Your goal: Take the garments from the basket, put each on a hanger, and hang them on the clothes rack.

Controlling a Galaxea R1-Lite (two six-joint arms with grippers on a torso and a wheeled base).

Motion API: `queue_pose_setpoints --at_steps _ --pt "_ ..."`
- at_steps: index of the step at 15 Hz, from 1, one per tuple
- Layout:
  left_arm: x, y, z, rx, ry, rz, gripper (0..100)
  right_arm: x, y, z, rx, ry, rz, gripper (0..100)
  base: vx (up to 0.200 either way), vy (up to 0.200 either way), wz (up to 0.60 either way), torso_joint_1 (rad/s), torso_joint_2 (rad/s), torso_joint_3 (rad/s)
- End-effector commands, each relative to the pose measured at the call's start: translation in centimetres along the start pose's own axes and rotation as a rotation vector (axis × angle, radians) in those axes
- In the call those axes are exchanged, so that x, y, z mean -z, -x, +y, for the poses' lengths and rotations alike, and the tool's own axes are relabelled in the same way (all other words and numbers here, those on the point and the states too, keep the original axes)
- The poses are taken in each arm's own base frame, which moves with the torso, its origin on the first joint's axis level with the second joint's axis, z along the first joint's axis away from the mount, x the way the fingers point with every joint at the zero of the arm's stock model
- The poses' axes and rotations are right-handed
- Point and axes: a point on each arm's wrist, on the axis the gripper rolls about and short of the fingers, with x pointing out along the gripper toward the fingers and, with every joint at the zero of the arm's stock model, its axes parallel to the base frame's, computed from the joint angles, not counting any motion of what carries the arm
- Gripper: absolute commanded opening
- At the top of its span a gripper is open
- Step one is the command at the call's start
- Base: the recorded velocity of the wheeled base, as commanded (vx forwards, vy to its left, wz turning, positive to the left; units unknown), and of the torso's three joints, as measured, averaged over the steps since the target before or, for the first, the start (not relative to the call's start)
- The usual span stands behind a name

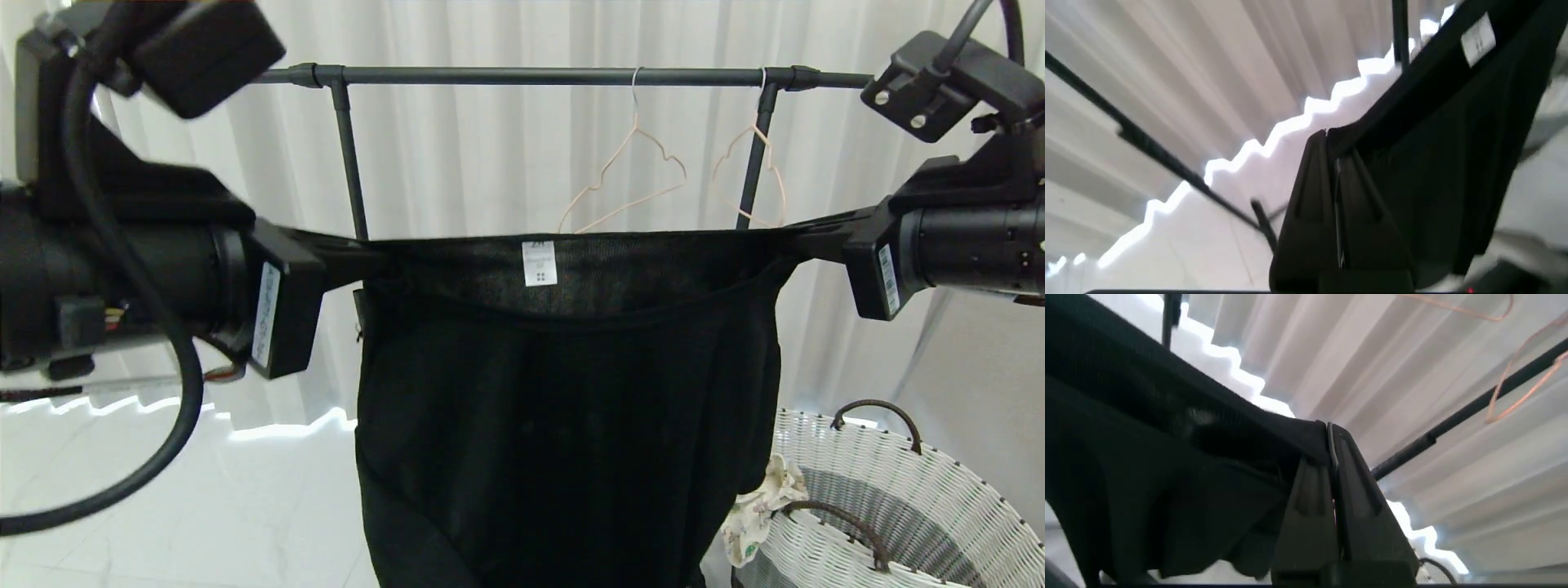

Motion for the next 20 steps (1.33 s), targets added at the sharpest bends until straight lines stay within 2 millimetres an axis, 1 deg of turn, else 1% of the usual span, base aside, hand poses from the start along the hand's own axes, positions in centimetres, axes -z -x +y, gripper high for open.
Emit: queue_pose_setpoints --at_steps 1,2,3,4,5,6,7,9,13,17,20 --pt "-1.9 -2.3 0.0 0.038 -0.04 -0.03 0 -0.4 0.3 -0.1 -0.007 -0.031 -0.02 0 0.0 0.0 0.0 0.0 0.0 0.0" --pt "-2.0 -2.4 0.0 0.052 -0.055 -0.037 0 -0.4 0.7 -0.1 -0.008 -0.045 -0.017 0 0.0 0.0 0.0 0.0 0.0 0.0" --pt "-2.1 -3.1 -0.2 0.091 -0.107 -0.04 0 -0.4 2.5 -0.2 -0.026 -0.083 0.014 0 0.0 0.0 0.0 0.0 0.0 0.0" --pt "-2.1 -3.7 -0.2 0.092 -0.136 -0.032 0 -0.8 3.9 0.2 -0.07 -0.101 0.02 0 0.0 0.0 0.0 0.0 0.0 0.0" --pt "-2.1 -3.9 -0.2 0.09 -0.145 -0.027 0 -1.2 4.5 0.4 -0.094 -0.11 0.015 0 0.0 0.0 0.0 0.0 0.0 0.0" --pt "-2.0 -4.4 -0.4 0.1 -0.156 -0.021 0 -2.5 6.1 1.3 -0.169 -0.147 0.009 0 0.0 0.0 0.0 0.0 0.0 0.0" --pt "-2.1 -4.4 -0.4 0.103 -0.156 -0.025 0 -3.2 6.6 1.5 -0.194 -0.159 -0.008 0 0.0 0.0 0.0 0.0 0.0 0.0" --pt "-2.2 -3.7 -0.4 0.106 -0.155 -0.042 0 -3.7 6.7 1.4 -0.192 -0.162 -0.024 0 0.0 0.0 0.0 0.0 0.0 0.0" --pt "-2.5 -1.9 -0.4 0.113 -0.148 -0.086 0 -3.7 6.8 1.4 -0.185 -0.163 -0.029 0 0.0 0.0 0.0 0.0 0.0 0.0" --pt "-2.3 -1.4 -0.4 0.113 -0.146 -0.09 0 -3.7 6.8 1.4 -0.183 -0.161 -0.03 0 0.0 0.0 0.0 0.0 0.0 0.0" --pt "-1.8 -1.0 -0.5 0.118 -0.148 -0.083 0 -3.7 6.8 1.3 -0.182 -0.159 -0.03 0 0.0 0.0 0.0 0.0 0.0 0.0"
